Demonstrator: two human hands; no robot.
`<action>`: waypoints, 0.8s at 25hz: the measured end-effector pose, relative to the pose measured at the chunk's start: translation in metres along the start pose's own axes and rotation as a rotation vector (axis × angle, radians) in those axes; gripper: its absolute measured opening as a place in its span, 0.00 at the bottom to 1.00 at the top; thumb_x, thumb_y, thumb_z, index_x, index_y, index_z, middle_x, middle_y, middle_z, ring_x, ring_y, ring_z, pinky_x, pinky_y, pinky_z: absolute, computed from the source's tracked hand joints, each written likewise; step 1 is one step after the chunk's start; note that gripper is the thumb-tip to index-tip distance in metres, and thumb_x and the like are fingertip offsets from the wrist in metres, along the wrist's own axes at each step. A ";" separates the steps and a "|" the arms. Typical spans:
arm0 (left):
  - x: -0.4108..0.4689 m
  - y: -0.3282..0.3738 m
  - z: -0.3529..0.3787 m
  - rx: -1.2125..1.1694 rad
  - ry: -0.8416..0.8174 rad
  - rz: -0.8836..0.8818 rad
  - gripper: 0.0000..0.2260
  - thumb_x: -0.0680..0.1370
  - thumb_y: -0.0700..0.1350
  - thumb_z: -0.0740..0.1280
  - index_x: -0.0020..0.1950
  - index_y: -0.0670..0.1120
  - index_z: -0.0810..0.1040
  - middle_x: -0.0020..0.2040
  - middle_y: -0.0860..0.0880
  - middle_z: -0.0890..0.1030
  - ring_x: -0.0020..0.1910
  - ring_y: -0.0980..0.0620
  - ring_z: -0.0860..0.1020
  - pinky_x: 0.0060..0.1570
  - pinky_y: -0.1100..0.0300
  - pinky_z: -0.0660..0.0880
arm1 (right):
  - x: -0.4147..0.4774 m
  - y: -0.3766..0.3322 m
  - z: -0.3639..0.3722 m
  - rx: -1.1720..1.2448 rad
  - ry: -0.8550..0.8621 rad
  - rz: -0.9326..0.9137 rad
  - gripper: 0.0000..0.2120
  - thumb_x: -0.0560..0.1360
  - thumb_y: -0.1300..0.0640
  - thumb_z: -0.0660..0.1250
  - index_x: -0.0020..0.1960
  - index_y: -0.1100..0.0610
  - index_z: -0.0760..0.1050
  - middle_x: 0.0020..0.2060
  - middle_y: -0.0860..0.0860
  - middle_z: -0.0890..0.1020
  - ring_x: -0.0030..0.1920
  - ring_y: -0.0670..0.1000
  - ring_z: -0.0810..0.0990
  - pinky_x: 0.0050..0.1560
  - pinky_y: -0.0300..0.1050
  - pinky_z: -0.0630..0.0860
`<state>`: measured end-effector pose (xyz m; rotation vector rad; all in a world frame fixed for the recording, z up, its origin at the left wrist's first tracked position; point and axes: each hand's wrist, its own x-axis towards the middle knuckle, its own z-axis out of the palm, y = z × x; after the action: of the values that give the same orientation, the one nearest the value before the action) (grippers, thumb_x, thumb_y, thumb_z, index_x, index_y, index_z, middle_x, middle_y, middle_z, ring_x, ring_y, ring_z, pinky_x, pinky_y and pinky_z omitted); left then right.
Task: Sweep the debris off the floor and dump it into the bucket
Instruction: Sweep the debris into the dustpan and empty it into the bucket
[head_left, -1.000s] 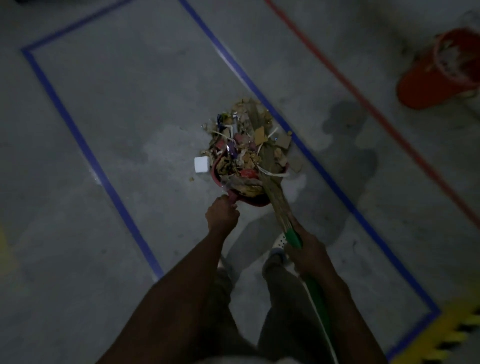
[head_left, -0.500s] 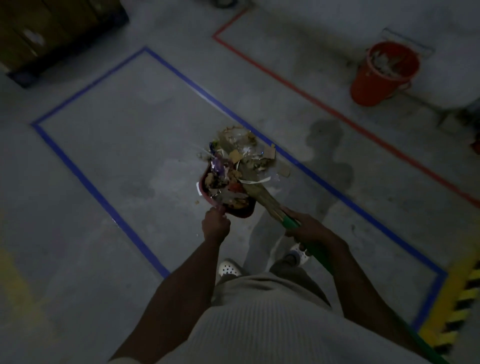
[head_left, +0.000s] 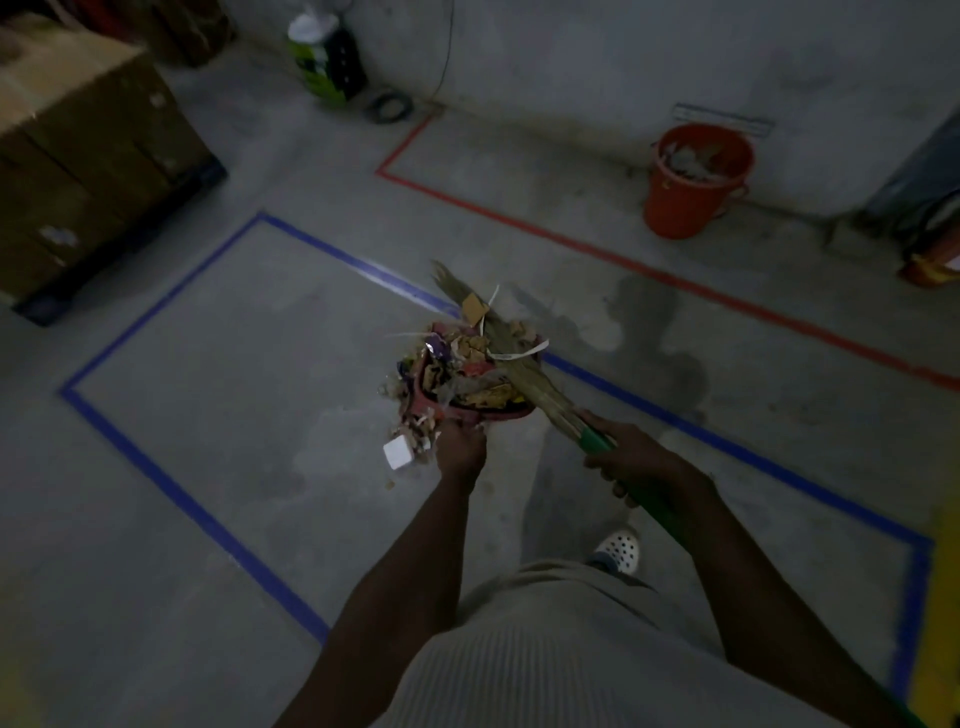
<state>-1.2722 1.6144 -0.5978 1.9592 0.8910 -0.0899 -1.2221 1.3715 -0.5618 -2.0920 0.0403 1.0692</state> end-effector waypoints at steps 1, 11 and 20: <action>0.003 0.013 0.010 -0.036 -0.017 0.001 0.13 0.81 0.40 0.63 0.58 0.30 0.76 0.51 0.31 0.79 0.52 0.33 0.79 0.50 0.42 0.78 | 0.002 0.003 -0.013 0.023 0.010 0.000 0.37 0.78 0.61 0.67 0.74 0.26 0.58 0.47 0.61 0.81 0.32 0.53 0.78 0.30 0.47 0.76; 0.036 0.172 0.138 -0.103 -0.148 0.125 0.13 0.82 0.43 0.62 0.51 0.32 0.76 0.47 0.29 0.79 0.48 0.30 0.79 0.47 0.39 0.78 | 0.013 0.045 -0.170 0.223 0.202 -0.025 0.37 0.79 0.62 0.67 0.74 0.27 0.59 0.38 0.57 0.79 0.26 0.51 0.74 0.28 0.45 0.71; 0.077 0.292 0.250 0.036 -0.284 0.135 0.14 0.79 0.44 0.65 0.55 0.33 0.77 0.51 0.33 0.81 0.51 0.36 0.81 0.51 0.43 0.79 | 0.034 0.075 -0.268 0.239 0.385 0.012 0.39 0.78 0.58 0.70 0.75 0.26 0.56 0.56 0.49 0.77 0.22 0.48 0.76 0.24 0.42 0.73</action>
<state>-0.9637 1.3772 -0.5525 1.9731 0.5743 -0.3000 -1.0447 1.1555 -0.5388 -2.0480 0.3524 0.6201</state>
